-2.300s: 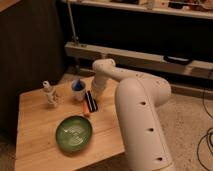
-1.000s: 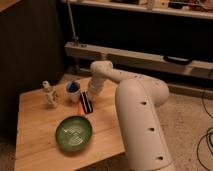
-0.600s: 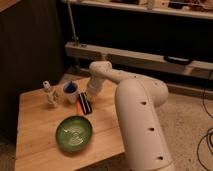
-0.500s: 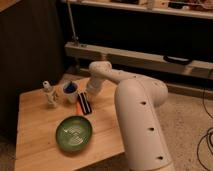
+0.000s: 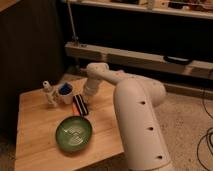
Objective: Push the eraser across the table
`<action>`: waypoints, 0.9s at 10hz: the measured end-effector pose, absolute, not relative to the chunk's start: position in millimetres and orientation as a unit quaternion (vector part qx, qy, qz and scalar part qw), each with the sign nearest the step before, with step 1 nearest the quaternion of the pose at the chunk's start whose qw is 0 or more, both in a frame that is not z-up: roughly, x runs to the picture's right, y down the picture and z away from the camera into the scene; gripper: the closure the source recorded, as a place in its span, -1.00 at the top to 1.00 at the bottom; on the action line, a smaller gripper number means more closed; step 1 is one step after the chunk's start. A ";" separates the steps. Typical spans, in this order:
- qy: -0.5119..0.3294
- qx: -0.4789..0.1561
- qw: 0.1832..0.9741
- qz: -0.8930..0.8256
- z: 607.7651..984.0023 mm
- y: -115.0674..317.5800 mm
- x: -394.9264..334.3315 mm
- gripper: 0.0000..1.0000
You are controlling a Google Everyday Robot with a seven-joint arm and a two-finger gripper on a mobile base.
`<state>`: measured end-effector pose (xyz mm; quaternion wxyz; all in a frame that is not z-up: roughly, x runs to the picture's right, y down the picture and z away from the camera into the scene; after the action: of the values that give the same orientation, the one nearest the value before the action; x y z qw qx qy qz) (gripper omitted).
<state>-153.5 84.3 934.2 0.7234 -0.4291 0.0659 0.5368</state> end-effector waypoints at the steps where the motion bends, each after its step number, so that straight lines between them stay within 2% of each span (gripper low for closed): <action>1: 0.058 -0.434 0.730 0.525 925.8 95.3 -170.0 -1.00; 5: 0.027 -0.458 0.751 0.475 891.7 136.6 -238.7 -1.00; 9: 0.027 -0.433 0.761 0.483 899.0 134.6 -238.5 -1.00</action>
<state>-238.5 134.6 899.0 0.7607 -0.4329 0.0265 0.4829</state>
